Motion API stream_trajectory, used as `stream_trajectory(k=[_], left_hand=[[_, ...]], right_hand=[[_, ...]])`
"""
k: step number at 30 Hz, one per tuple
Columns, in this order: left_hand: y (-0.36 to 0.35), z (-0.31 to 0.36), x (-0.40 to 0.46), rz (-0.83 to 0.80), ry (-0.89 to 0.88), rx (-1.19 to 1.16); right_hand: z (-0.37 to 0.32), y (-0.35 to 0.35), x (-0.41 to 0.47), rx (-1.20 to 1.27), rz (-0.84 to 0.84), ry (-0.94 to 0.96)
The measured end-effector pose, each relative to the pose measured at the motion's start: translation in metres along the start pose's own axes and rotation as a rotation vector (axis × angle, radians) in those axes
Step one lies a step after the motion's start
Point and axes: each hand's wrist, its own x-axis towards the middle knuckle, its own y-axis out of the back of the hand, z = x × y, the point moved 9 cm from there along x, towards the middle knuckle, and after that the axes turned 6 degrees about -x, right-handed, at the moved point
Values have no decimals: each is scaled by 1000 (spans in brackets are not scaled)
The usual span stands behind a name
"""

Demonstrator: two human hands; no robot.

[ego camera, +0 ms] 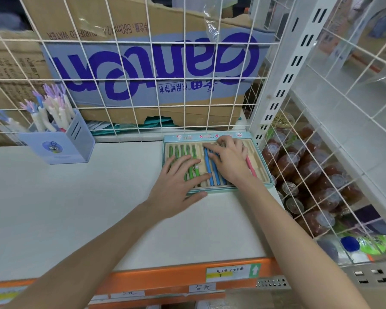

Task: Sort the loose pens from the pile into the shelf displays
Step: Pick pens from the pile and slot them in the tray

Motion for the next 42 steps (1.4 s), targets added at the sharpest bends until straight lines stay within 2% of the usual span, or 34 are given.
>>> stream_trajectory(k=[9, 20, 33, 36, 38, 42], left_hand=[[-1, 1, 0, -12, -8, 23], [-1, 2, 0, 12, -24, 40], [1, 6, -1, -8, -39, 90], [15, 11, -8, 65, -49, 56], [31, 6, -20, 137, 25, 5], [73, -21, -56, 285, 231, -97]], right_hand=[[-2, 4, -1, -112, 84, 39], [1, -1, 1, -88, 38, 22], [-7, 4, -2, -113, 34, 102], [-5, 14, -4, 6, 94, 65], [-5, 21, -10, 64, 114, 68], [-57, 28, -35, 104, 121, 250]])
